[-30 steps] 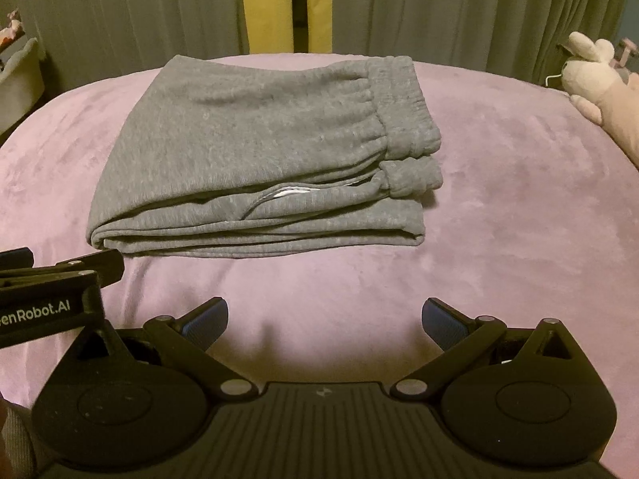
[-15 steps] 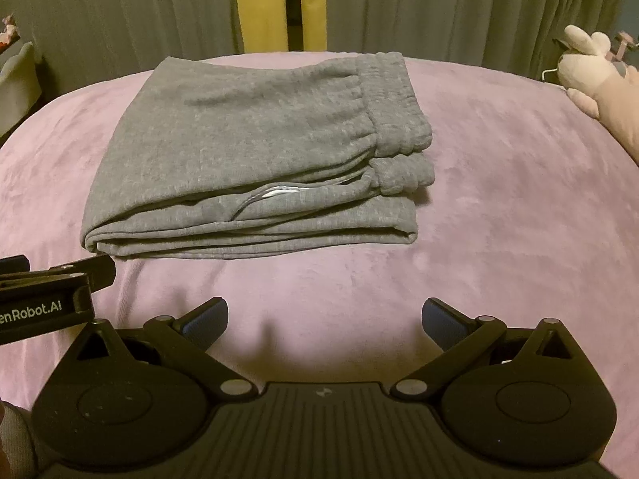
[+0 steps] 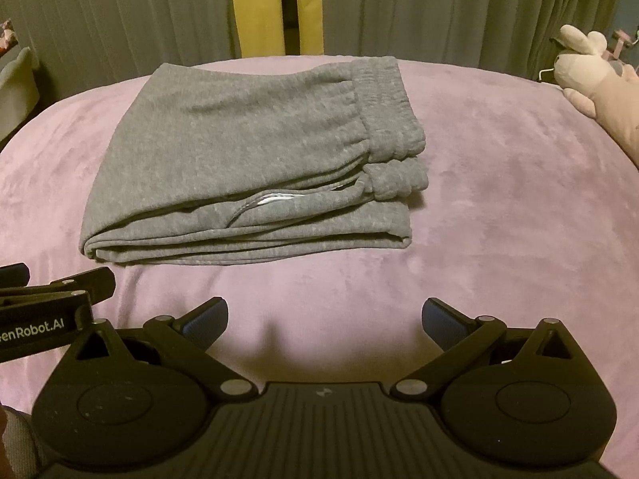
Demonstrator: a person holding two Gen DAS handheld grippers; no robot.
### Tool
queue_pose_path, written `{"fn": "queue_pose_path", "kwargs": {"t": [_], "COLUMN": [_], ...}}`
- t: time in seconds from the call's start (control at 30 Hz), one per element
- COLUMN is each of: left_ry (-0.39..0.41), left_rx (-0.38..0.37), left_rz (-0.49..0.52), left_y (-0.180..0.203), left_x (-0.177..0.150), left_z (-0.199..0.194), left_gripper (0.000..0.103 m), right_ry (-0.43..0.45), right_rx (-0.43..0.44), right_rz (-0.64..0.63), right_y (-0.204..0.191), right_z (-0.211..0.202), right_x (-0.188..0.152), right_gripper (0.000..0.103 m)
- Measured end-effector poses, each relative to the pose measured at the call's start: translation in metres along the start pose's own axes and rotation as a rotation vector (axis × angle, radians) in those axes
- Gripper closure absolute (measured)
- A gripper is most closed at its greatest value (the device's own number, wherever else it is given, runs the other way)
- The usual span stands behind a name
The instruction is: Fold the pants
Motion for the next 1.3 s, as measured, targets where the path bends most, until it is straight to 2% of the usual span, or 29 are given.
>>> {"fn": "queue_pose_path", "kwargs": {"t": [1.3], "left_ry": [-0.035], "left_rx": [0.029], "left_rz": [0.039], "left_y": [0.0023], "left_x": [-0.0096], "left_z": [0.0072], "left_gripper": [0.001], "right_ry": [-0.006], "right_rx": [0.007], "right_rz": [-0.015], "right_y": [-0.0039], "right_z": [0.0012], "right_x": [0.0024], "right_gripper": [0.000]}}
Point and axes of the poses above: each gripper's, at about its wrist camera, not at the fingertips, and z roughly the way its jaws point, y to its right, x to its top, the point moved 9 cm from there along z, roughly the way its jaws point
